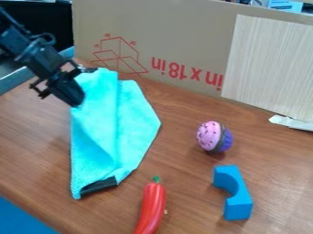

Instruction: Unfold the cloth from top right to bottom left

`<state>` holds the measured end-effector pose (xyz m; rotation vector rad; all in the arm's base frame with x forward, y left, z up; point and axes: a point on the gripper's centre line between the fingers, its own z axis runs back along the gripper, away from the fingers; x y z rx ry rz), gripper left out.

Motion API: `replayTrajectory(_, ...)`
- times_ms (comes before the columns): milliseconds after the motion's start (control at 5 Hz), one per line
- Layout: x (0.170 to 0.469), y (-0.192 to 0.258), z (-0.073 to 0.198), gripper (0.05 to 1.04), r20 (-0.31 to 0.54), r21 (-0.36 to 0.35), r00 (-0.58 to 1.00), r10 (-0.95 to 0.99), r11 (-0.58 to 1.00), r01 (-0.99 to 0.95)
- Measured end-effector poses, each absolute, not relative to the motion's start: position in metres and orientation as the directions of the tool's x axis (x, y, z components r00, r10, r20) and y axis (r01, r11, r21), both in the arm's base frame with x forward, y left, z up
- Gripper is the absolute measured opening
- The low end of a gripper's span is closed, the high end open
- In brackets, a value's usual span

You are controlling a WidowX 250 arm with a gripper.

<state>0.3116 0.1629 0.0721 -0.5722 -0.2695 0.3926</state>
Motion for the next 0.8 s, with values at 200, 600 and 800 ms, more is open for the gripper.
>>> replayTrajectory(200,0.287,0.182,0.074,0.059,0.12,-0.592,0.895,0.43,0.755,-0.283)
replayTrajectory(600,0.271,0.221,0.076,0.059,0.133,-0.537,0.887,0.442,0.785,-0.31)
replayTrajectory(800,0.271,0.238,0.066,0.058,0.167,-0.441,0.871,0.462,0.825,-0.353)
